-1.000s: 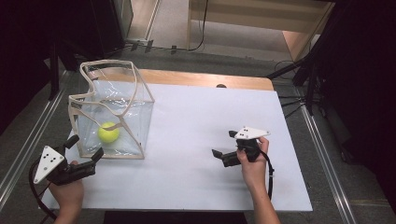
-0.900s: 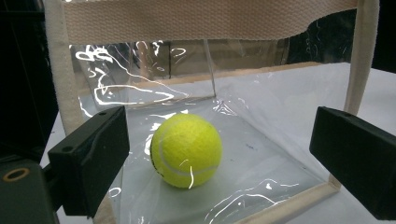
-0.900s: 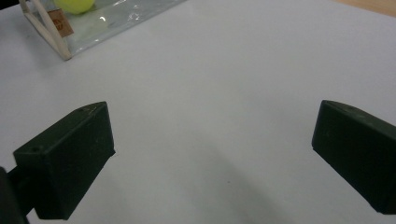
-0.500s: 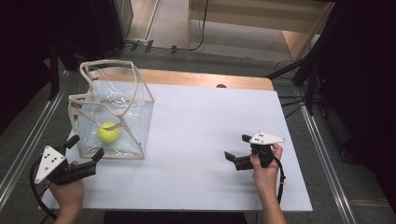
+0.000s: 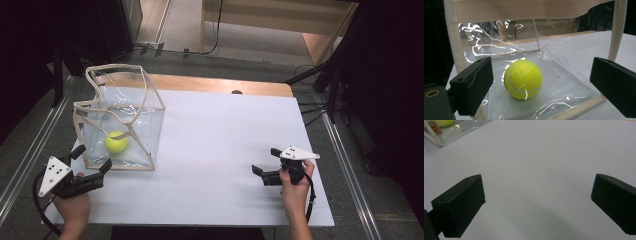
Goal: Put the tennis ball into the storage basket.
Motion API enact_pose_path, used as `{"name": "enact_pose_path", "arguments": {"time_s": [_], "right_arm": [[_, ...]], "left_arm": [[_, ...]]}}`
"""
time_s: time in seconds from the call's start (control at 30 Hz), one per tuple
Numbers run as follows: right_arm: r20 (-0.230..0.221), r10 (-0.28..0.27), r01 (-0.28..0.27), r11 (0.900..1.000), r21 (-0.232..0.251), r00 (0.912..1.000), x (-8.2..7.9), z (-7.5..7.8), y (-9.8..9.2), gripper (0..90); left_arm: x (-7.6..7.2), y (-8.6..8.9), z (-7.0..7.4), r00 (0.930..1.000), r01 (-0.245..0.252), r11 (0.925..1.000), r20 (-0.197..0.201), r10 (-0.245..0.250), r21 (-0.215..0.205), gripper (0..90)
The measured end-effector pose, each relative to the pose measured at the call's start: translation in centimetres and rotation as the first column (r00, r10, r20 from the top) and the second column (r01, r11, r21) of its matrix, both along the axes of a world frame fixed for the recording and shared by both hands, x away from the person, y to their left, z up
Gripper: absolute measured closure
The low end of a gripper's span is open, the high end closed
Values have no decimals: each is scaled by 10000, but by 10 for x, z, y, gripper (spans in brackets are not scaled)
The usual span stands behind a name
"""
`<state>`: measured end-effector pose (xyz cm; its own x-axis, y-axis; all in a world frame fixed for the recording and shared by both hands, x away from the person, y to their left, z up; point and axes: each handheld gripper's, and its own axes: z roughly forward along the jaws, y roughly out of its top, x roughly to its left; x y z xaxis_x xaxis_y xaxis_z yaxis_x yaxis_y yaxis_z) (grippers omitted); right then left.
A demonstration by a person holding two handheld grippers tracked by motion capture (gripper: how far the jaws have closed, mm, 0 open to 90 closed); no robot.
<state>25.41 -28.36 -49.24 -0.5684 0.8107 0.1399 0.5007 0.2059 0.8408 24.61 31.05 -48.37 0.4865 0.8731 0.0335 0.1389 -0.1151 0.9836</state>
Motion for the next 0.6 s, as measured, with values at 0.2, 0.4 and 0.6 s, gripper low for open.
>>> {"name": "enact_pose_path", "arguments": {"time_s": [0.2, 0.4, 0.6], "right_arm": [[10, -337, 337, 9994, 68, 9994, -7, -2, -14, 0], [94, -629, 628, 9979, 173, 9980, -12, -2, -23, 0], [176, -961, 955, 9949, 335, 9952, -17, -4, -33, 0]], "left_arm": [[0, 0, 0, 10000, 11, 10000, 13, -11, 24, 54], [0, 0, 0, 10000, 26, 10000, 24, -26, 4, 54], [0, 0, 0, 10000, 27, 10000, 22, -27, 5, 54]]}}
